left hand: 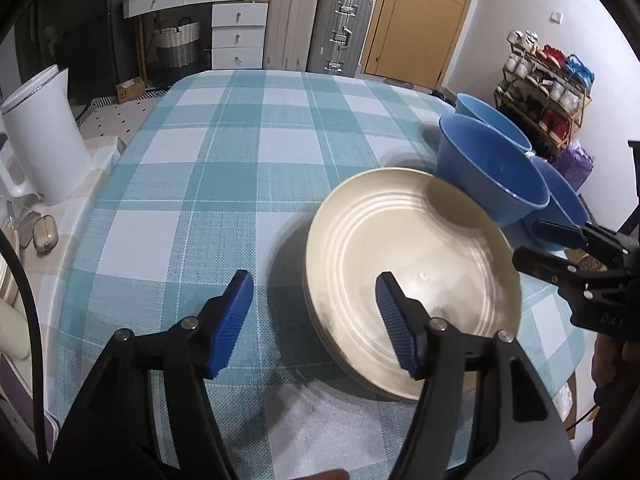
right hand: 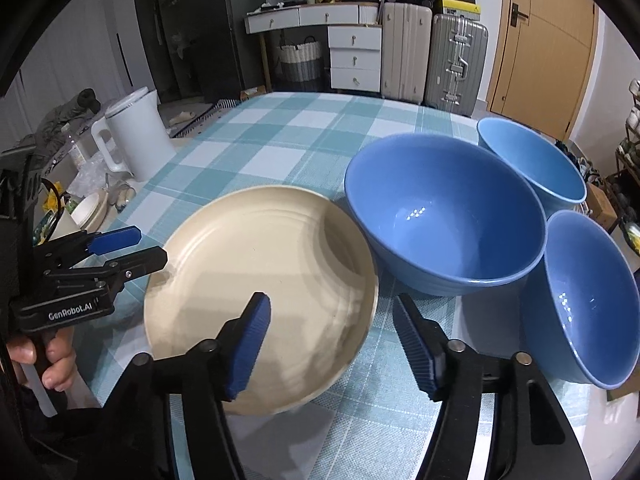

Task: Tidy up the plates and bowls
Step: 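Lower the cream plates onto the plate stack and open both tools, then move the left tool to a blue bowl rim while the right tool reaches another bowl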

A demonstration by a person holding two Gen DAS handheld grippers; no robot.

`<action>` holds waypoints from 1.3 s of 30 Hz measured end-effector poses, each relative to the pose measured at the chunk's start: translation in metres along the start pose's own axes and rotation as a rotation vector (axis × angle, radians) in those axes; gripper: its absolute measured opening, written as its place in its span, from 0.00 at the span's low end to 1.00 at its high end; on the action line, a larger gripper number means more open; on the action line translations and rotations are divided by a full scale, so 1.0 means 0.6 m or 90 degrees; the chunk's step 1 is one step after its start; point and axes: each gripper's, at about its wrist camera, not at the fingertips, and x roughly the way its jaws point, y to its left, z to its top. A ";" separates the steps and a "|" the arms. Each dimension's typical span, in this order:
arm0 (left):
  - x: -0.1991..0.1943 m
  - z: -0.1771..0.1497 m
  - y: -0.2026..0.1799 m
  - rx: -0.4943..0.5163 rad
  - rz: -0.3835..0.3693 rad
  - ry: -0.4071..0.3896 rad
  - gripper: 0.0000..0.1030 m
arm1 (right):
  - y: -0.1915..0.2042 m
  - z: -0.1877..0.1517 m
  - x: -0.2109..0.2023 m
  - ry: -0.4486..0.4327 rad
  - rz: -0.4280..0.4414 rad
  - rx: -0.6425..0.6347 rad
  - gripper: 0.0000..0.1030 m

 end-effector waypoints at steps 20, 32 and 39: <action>-0.068 0.082 -0.109 0.062 -0.098 -0.077 0.99 | -0.110 0.012 -0.150 -0.131 -0.041 0.070 0.96; -0.083 0.161 -0.185 0.107 -0.093 -0.113 0.99 | -0.201 0.026 -0.235 -0.170 -0.090 0.115 0.99; -0.081 0.195 -0.222 0.127 -0.096 -0.121 0.99 | -0.237 0.044 -0.270 -0.186 -0.087 0.125 0.99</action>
